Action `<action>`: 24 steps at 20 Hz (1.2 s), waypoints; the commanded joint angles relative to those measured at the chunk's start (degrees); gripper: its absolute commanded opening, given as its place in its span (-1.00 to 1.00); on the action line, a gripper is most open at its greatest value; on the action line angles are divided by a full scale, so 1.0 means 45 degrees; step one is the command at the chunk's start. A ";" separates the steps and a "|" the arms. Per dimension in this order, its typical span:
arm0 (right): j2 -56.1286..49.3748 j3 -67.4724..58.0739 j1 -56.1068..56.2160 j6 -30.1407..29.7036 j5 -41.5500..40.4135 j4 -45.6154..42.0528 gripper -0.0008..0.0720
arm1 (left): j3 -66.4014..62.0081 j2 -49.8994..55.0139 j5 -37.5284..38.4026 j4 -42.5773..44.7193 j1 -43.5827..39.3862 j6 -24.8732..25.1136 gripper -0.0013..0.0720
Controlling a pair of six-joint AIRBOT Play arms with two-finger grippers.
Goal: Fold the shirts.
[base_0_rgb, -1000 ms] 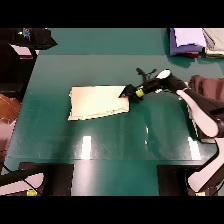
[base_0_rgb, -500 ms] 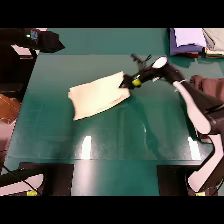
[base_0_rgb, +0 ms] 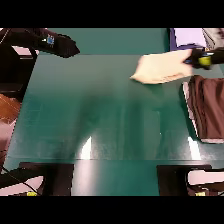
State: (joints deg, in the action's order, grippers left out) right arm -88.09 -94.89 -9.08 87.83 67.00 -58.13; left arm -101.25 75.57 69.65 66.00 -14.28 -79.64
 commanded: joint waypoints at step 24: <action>0.1661 -0.4046 -0.5207 -0.0437 0.4823 -0.0806 -0.93 | 0.0005 0.0000 -0.0267 -0.0092 -0.0097 -0.0296 -0.89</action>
State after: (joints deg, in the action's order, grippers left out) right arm -81.01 -112.14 -30.76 85.86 78.67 -57.49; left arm -101.25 75.59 68.16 65.56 -14.70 -81.06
